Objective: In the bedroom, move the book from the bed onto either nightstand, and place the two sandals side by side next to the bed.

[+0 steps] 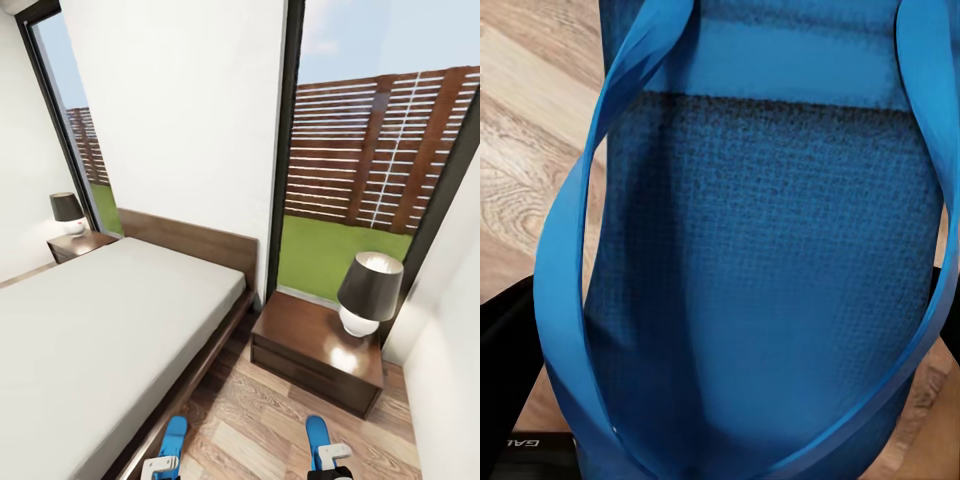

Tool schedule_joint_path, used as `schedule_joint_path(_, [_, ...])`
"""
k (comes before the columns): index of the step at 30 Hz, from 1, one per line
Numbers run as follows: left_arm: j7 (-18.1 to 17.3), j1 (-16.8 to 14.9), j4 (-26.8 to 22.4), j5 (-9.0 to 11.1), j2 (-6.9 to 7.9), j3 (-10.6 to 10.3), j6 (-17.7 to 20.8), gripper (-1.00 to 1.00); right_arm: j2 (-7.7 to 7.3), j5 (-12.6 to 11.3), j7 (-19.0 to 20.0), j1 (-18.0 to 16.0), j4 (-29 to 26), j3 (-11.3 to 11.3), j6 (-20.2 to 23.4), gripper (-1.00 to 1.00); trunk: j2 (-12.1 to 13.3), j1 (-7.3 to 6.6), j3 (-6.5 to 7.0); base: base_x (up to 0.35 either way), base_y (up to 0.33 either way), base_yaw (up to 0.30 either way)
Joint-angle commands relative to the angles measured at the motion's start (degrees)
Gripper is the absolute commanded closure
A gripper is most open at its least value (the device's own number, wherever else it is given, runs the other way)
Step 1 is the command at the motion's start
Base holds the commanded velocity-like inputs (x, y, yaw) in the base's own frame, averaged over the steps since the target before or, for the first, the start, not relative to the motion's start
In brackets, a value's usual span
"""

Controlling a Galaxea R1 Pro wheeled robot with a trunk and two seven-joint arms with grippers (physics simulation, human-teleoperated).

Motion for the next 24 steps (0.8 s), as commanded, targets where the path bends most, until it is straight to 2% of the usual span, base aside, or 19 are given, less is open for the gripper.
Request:
schedule_joint_path(1, [0.4,-0.1,0.1,0.5,0.02,-0.5,-0.2,1.0,-0.02,0.1,-0.3,0.0,-0.1,0.5,0.4,1.0,-0.1,0.02,-0.08,0.099,-0.063,0.174])
schedule_joint_path(11, [0.4,-0.1,0.1,0.5,0.02,-0.5,-0.3,1.0,-0.02,0.1,-0.3,0.0,-0.1,0.5,0.4,1.0,-0.1,0.02,-0.08,0.055,-0.021,0.25])
schedule_joint_path(24, [0.4,-0.1,0.1,0.5,0.02,-0.5,-0.3,1.0,0.04,0.1,-0.3,0.0,-0.1,0.5,0.4,1.0,-0.1,0.02,-0.08,0.026,-0.121,0.18])
